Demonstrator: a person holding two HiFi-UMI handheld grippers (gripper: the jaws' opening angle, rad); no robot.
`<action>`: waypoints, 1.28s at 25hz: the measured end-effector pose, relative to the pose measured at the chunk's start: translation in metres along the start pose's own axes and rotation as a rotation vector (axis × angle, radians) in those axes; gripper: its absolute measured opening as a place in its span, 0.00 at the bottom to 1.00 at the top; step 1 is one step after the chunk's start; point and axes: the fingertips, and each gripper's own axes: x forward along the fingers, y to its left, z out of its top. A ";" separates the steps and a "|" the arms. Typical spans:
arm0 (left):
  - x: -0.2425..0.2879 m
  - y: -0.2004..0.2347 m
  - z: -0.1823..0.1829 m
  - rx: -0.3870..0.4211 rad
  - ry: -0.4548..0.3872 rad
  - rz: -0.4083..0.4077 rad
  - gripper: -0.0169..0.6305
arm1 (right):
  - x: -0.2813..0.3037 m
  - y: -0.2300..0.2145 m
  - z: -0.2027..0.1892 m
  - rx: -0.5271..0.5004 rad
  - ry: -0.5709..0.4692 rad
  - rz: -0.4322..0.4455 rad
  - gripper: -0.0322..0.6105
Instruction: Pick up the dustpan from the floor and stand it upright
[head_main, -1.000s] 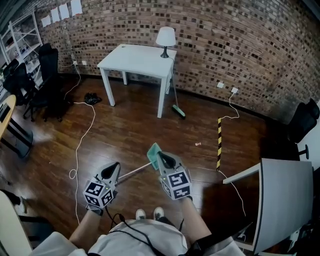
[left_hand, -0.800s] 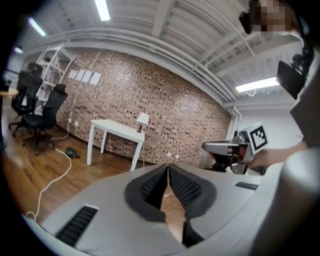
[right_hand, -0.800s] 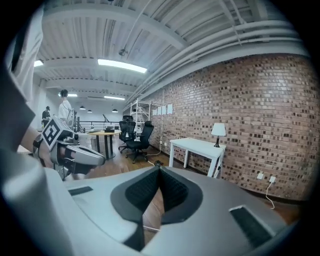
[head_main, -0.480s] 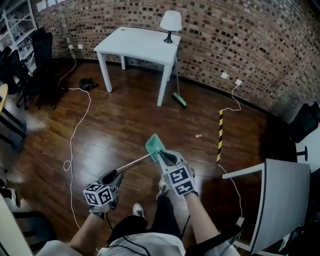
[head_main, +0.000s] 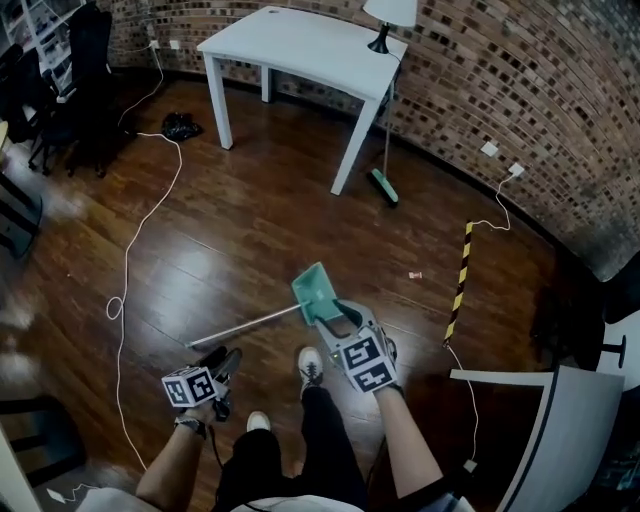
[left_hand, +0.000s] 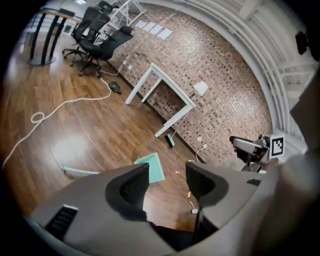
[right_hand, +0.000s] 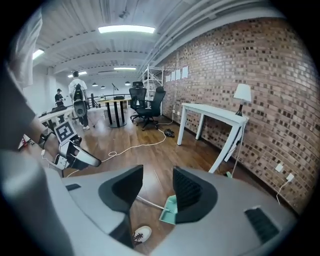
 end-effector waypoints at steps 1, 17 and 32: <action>0.020 0.015 -0.008 -0.029 0.009 0.000 0.40 | 0.015 -0.013 -0.015 0.000 0.010 -0.001 0.36; 0.266 0.323 -0.152 -0.435 -0.118 0.098 0.52 | 0.242 -0.121 -0.325 0.114 0.205 0.016 0.44; 0.313 0.455 -0.161 -0.565 -0.441 0.257 0.52 | 0.311 -0.136 -0.413 0.098 0.227 0.013 0.40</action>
